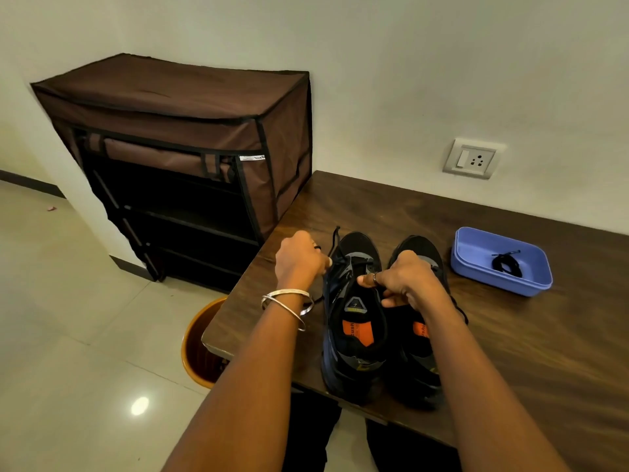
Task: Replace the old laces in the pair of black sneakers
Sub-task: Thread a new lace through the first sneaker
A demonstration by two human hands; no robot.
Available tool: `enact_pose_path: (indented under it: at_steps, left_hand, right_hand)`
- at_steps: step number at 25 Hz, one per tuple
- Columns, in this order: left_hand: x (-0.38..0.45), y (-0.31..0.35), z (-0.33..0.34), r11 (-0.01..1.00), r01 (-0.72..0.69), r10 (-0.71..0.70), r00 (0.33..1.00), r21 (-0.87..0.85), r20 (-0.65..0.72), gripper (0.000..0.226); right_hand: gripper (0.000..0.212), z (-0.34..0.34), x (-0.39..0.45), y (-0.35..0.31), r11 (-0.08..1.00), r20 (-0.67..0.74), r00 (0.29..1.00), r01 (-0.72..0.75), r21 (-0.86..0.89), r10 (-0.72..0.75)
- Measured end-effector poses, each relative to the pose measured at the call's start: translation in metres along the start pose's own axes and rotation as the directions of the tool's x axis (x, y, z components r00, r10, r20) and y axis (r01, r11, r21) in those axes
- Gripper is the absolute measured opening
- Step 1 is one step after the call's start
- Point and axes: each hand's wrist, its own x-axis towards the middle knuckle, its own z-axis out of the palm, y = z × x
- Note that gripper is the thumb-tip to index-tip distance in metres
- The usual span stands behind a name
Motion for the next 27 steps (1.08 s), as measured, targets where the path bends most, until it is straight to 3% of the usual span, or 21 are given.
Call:
enact_pose_path:
  at_steps: [4, 7, 10, 12, 14, 17, 19, 22, 25, 27]
  left_hand:
    - [-0.004, 0.000, -0.005, 0.996, 0.087, -0.089, 0.993, -0.023, -0.083, 0.037]
    - [-0.003, -0.004, -0.011, 0.977, 0.203, -0.193, 0.971, 0.061, -0.143, 0.049]
    - [0.005, 0.001, -0.005, 0.990, 0.047, -0.013, 0.969, 0.132, -0.246, 0.041]
    - [0.008, 0.014, 0.008, 0.991, -0.124, 0.116, 0.986, -0.059, -0.117, 0.035]
    - [0.004, 0.027, 0.020, 0.940, -0.070, 0.108, 0.989, -0.333, 0.098, 0.027]
    - [0.000, 0.038, 0.021, 0.787, -0.001, 0.139, 0.975, -0.617, 0.176, 0.025]
    - [-0.005, 0.043, 0.012, 0.680, -0.076, 0.292, 0.940, -0.729, 0.174, 0.023]
    - [-0.021, 0.050, 0.000, 0.600, -0.293, 0.552, 0.825, -0.744, 0.120, 0.020]
    - [-0.029, 0.056, -0.002, 0.529, -0.335, 0.633, 0.768, -0.780, 0.099, 0.016]
    - [-0.030, 0.059, -0.006, 0.480, -0.338, 0.665, 0.742, -0.810, 0.085, 0.018]
  right_hand:
    - [0.050, 0.001, -0.002, -0.001, 1.000, -0.009, 1.000, -0.005, 0.000, 0.005]
    - [0.048, -0.002, -0.005, -0.003, 1.000, 0.001, 1.000, -0.007, 0.012, 0.007]
    - [0.033, -0.007, -0.005, -0.004, 0.998, -0.052, 0.998, -0.020, 0.054, 0.023]
    - [0.029, -0.008, 0.005, -0.002, 1.000, -0.163, 0.987, 0.003, 0.012, -0.001]
    - [0.026, -0.008, 0.016, 0.000, 0.998, -0.272, 0.962, 0.053, 0.044, -0.039]
    - [0.027, -0.007, 0.021, -0.002, 0.970, -0.311, 0.945, 0.161, 0.180, -0.099]
    - [0.027, -0.006, 0.014, -0.009, 0.872, -0.209, 0.970, 0.206, 0.443, -0.122]
    - [0.033, -0.010, -0.002, -0.021, 0.610, -0.005, 0.981, 0.125, 0.782, -0.195]
    - [0.041, -0.020, -0.004, -0.023, 0.418, 0.055, 0.957, 0.073, 0.906, -0.286]
    - [0.043, -0.022, -0.009, -0.022, 0.417, 0.057, 0.917, 0.124, 0.900, -0.394]
